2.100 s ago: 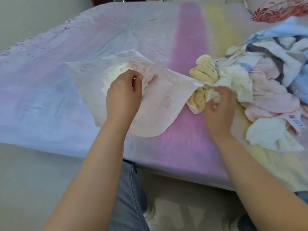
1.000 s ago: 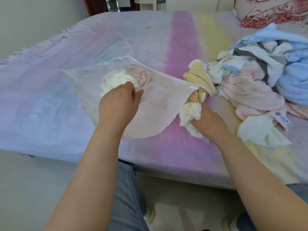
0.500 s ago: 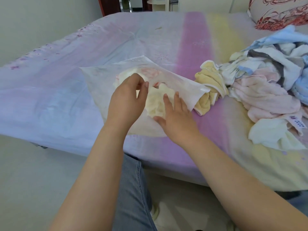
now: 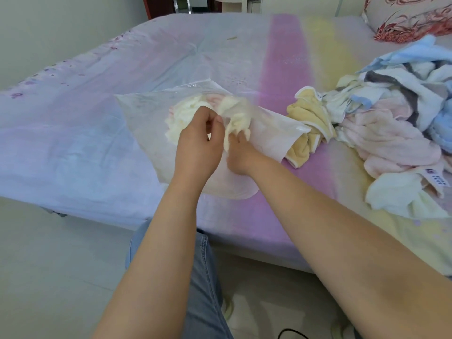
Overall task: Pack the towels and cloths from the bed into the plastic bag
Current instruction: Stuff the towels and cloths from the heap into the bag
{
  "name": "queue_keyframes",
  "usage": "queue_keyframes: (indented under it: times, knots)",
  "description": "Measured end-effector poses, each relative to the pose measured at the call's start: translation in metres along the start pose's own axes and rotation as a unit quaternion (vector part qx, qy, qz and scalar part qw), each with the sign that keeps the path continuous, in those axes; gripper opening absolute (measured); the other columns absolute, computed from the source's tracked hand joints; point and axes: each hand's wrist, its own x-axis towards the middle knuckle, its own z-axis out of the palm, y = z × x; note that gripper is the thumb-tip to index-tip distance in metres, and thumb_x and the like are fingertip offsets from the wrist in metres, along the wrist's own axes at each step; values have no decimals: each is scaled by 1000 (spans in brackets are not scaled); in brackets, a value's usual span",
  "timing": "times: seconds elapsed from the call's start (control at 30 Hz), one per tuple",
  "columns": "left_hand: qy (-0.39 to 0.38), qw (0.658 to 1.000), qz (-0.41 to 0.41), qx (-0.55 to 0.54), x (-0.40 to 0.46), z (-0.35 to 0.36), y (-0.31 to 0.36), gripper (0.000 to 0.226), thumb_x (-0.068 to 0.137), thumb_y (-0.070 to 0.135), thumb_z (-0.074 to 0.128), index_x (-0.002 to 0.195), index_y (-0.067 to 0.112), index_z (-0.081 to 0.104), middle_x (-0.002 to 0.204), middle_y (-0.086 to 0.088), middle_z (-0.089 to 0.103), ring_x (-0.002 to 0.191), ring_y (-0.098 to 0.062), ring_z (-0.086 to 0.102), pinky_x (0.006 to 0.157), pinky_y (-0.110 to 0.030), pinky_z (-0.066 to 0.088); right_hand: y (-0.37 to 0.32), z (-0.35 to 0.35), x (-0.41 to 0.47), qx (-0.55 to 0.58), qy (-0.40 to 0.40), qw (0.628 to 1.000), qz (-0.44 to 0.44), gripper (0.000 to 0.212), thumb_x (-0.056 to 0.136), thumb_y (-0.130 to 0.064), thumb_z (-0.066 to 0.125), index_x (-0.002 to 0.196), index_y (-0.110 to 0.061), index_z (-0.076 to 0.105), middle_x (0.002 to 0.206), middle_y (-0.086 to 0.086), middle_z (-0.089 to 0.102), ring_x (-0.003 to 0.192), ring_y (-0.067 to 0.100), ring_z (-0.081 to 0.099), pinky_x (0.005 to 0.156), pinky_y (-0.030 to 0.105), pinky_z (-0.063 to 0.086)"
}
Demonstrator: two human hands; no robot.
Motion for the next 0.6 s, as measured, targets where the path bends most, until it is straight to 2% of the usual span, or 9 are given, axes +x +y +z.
queue_keyframes:
  times: [0.07, 0.17, 0.23, 0.3, 0.37, 0.43, 0.5, 0.53, 0.6]
  knots:
    - [10, 1000, -11, -21, 3, 2, 0, 18, 97, 22, 45, 81, 15, 46, 90, 3, 72, 70, -3, 58, 57, -15, 38, 8, 3, -18, 34, 45, 998, -28, 62, 97, -16, 35, 153, -17, 6, 160, 12, -9, 141, 38, 24, 113, 49, 27]
    - [13, 999, -20, -41, 1, 13, 1, 18, 97, 23, 45, 82, 14, 47, 86, 4, 71, 71, -4, 59, 57, -14, 38, 40, 16, -70, 97, 212, 969, -82, 42, 97, -20, 43, 139, -21, 42, 147, 3, 37, 127, 27, 46, 92, 38, 45]
    - [8, 999, -26, -43, -3, 24, 6, 18, 98, 22, 45, 82, 14, 47, 69, 11, 61, 61, 4, 52, 54, -11, 35, 72, 19, -101, 123, 287, 947, -69, 33, 94, -17, 47, 127, -20, 54, 130, 0, 52, 115, 22, 52, 83, 35, 47]
    - [-6, 999, -22, -32, -9, 37, 10, 18, 98, 23, 45, 82, 16, 46, 63, 16, 51, 60, 10, 50, 54, -9, 34, 107, 18, -121, 111, 334, 936, -23, 32, 90, -14, 51, 121, -17, 58, 126, 3, 54, 115, 25, 51, 88, 37, 45]
    - [-26, 999, -8, -19, -16, 49, 14, 18, 99, 26, 45, 84, 16, 46, 66, 17, 51, 65, 14, 50, 56, -8, 35, 142, 12, -136, 67, 377, 920, 81, 38, 86, -16, 57, 124, -16, 56, 137, 11, 45, 128, 33, 41, 102, 41, 35]
    - [-37, 999, 5, -12, -21, 57, 16, 18, 99, 27, 45, 86, 14, 47, 69, 17, 52, 69, 15, 51, 57, -7, 35, 174, 6, -152, 39, 371, 901, 220, 55, 85, -29, 63, 136, -23, 43, 156, 13, 17, 143, 39, 15, 112, 51, 19]
    - [-41, 999, 9, -8, -26, 61, 19, 18, 99, 27, 45, 87, 14, 48, 70, 18, 53, 71, 16, 52, 57, -5, 34, 200, 3, -164, 53, 306, 895, 321, 76, 82, -42, 66, 145, -26, 26, 160, 13, -1, 144, 42, 8, 112, 57, 19]
    - [-40, 999, 9, -7, -27, 62, 20, 18, 99, 27, 45, 87, 15, 48, 70, 19, 53, 71, 18, 51, 57, -4, 34, 211, 5, -167, 53, 277, 895, 345, 79, 82, -44, 66, 146, -23, 23, 158, 17, 5, 140, 45, 17, 108, 56, 26]
    - [-38, 999, 7, -7, -30, 62, 23, 18, 99, 28, 46, 87, 15, 48, 70, 20, 53, 71, 20, 50, 58, -3, 34, 224, 14, -168, 41, 272, 898, 344, 62, 87, -36, 61, 137, -11, 33, 142, 28, 34, 122, 47, 40, 92, 48, 38]
